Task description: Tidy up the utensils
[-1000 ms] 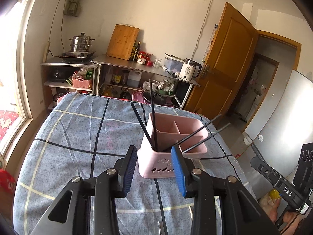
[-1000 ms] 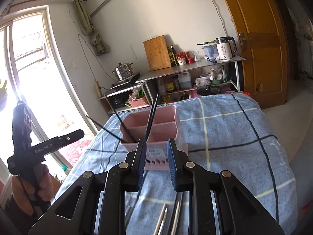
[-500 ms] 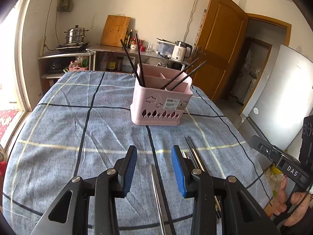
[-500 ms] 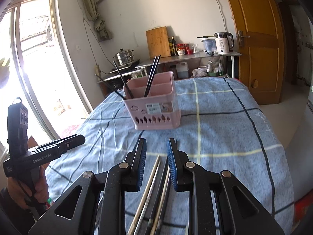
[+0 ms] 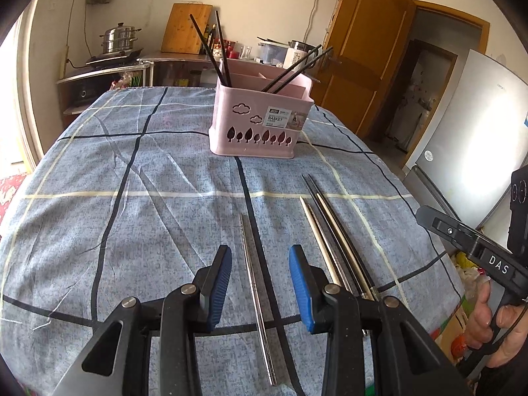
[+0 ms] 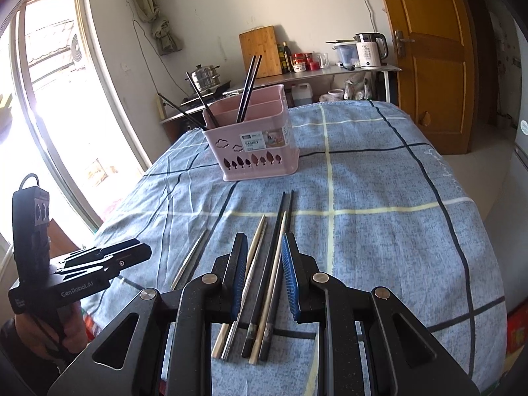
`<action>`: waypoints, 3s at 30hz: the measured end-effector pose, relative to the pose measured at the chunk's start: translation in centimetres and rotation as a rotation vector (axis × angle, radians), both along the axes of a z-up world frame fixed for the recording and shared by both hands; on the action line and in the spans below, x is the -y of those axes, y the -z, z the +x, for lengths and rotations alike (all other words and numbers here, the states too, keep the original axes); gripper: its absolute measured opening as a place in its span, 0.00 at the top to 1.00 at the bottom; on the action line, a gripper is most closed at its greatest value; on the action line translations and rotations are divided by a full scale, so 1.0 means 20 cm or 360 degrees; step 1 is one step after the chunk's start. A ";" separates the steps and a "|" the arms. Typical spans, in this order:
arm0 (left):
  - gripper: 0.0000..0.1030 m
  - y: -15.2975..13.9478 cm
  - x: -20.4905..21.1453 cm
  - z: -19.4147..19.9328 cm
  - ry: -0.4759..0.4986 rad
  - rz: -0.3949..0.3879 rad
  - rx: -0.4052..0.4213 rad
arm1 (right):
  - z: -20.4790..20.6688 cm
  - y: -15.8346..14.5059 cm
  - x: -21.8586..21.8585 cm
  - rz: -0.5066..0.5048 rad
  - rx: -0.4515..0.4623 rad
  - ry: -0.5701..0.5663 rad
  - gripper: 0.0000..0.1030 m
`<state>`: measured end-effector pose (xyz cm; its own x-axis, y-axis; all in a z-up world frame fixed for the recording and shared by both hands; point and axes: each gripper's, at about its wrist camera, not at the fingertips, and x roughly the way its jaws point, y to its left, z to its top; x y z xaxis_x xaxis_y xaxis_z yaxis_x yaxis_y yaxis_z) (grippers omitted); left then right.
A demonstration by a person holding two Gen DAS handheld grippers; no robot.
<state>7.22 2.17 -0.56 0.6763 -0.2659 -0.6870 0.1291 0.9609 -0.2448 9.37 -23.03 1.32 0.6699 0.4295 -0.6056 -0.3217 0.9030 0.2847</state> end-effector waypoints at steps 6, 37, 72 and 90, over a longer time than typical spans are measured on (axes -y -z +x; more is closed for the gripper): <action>0.65 0.04 -0.01 0.03 -0.0005 0.0005 -0.0039 | 0.02 0.03 -0.02 -0.0015 -0.0035 -0.0004 0.78; 0.73 0.26 0.08 0.36 0.0031 0.0108 -0.0223 | 0.38 0.35 -0.32 -0.0196 -0.0380 -0.0106 0.95; 0.96 0.26 0.05 0.46 0.0014 0.0197 -0.0276 | 0.58 0.37 -0.41 -0.0291 -0.0554 -0.0102 0.94; 0.95 0.25 0.17 0.54 0.0190 0.0448 -0.0313 | 0.63 0.38 -0.45 -0.0342 -0.0534 -0.0153 0.96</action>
